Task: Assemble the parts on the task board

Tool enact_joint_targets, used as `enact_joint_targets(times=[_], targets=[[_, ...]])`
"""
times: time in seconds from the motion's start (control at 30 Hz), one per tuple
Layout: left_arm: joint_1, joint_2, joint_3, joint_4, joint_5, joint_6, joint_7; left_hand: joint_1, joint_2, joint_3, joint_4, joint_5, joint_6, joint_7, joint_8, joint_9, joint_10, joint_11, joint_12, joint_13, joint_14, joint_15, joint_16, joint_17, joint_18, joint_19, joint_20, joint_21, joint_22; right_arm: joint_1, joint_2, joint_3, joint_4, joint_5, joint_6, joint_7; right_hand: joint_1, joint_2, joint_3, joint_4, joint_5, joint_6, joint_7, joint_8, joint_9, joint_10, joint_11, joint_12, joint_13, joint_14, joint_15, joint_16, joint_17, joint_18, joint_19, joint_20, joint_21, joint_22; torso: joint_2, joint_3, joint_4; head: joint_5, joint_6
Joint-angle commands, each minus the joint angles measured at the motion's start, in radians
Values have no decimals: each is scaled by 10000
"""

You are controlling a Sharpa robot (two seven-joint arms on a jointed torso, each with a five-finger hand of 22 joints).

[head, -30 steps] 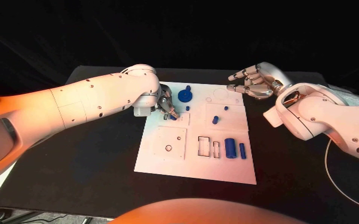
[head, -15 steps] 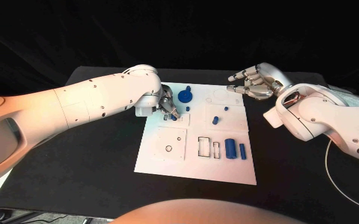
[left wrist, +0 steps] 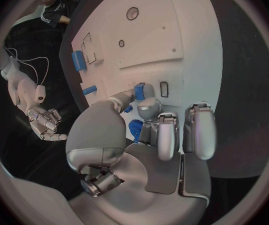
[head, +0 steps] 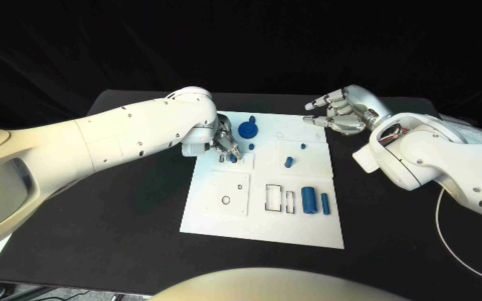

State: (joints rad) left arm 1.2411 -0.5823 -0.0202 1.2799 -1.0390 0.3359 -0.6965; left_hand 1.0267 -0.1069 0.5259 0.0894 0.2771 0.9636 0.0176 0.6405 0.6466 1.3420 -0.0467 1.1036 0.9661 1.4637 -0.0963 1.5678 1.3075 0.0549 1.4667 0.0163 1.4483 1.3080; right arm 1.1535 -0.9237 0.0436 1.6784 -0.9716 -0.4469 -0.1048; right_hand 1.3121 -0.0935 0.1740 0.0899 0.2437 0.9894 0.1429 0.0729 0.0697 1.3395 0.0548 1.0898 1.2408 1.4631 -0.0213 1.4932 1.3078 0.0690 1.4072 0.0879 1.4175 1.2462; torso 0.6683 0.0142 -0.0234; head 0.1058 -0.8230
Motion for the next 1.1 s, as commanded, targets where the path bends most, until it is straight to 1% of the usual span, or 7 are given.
enact_joint_targets(times=[0.03, 0.2, 0.33, 0.43, 0.87, 1.03, 1.1], targets=[[-53, 34, -32, -1, -277, 211, -712, -333, -88, -491, 261, -47, 120, 16, -17, 18, 27, -18, 35, 33, 1071, -59, 30, 2633, -178, 398, -84, 5, 1343, -6, -5, 0, 26, -21, 100, 50, -90, 59, -24, 77, 55, 58, 3, 55, 10, 57, -10, 19, -19, 776, 6, -38, 1329, -22, 67, -30, 25, -1, 5, -8, 3, -12, 12], [-53, 37, -32, -41, -455, 136, -707, -613, -97, -1396, 608, -229, 218, -5, -66, 11, 49, -32, 64, 78, 1071, -74, 30, 2633, -182, 412, -93, 14, 1371, -6, -18, 0, 33, -5, 79, 58, -141, 49, -62, 124, 66, 58, 1, 51, 9, 50, -10, 4, -36, 772, 6, -51, 1313, -21, 62, -31, 20, -10, 5, -3, 7, -19, 19], [-54, 36, -32, -52, -651, 85, -700, -560, -52, -2100, 792, -1266, 265, -12, -122, 8, 56, -36, 68, 97, 1071, -78, 30, 2633, -185, 421, -98, 11, 1389, -6, -26, -1, 41, 32, 47, 75, -268, 45, -154, 251, 155, 53, -4, 40, 5, 39, -9, -14, -61, 761, 6, -90, 1264, -17, 48, -29, 6, -31, 6, -5, 8, -14, 18], [-55, 32, -32, -51, -743, 35, -696, -541, -57, -2508, 935, -1638, 290, -18, -148, 11, 70, -40, 79, 118, 1071, -82, 30, 2633, -190, 435, -102, 26, 1416, -6, -29, -1, 45, 50, 36, 74, -324, 18, -283, 341, 565, 51, -10, 30, 4, 29, -15, -20, -82, 758, -1, -110, 1249, -15, 42, -36, -2, -39, 10, -6, 7, -9, 26], [-76, -248, -6, 251, -406, -359, -646, -359, 86, -3919, 1612, -2269, 357, -54, -168, 73, 133, -61, 134, 207, 1071, -112, 30, 2633, -203, 471, -124, 53, 1489, -6, -45, -1, 34, 102, 42, 81, -352, 16, -344, 383, 650, 53, -11, 28, 5, 23, -16, -30, -96, 757, -2, -119, 1241, -14, 38, -37, -6, -45, 6, -7, 1, -17, 45], [-62, -494, 178, 589, 4, -771, -595, -354, 118, -4354, 1892, -2292, 332, -58, -173, 100, 97, -77, 70, 138, 1071, -128, 30, 2633, -186, 446, -148, -10, 1443, -6, -51, -2, 7, 116, 51, 78, -361, 17, -357, 394, 660, 53, -11, 28, 5, 24, -16, -26, -95, 757, -2, -122, 1238, -15, 39, -37, -5, -43, 2, -17, 6, -43, 77], [-22, -605, 308, 748, 291, -956, -566, -326, 141, -4474, 1950, -2292, 293, -51, -178, 110, 50, -74, 3, 59, 1071, -131, 30, 2633, -178, 434, -152, -41, 1417, -6, -50, -4, -9, 121, 52, 77, -361, 17, -357, 394, 660, 53, -11, 28, 5, 24, -16, -26, -95, 757, -2, -122, 1238, -15, 39, -37, -5, -43, -3, -11, 5, -43, 81]])
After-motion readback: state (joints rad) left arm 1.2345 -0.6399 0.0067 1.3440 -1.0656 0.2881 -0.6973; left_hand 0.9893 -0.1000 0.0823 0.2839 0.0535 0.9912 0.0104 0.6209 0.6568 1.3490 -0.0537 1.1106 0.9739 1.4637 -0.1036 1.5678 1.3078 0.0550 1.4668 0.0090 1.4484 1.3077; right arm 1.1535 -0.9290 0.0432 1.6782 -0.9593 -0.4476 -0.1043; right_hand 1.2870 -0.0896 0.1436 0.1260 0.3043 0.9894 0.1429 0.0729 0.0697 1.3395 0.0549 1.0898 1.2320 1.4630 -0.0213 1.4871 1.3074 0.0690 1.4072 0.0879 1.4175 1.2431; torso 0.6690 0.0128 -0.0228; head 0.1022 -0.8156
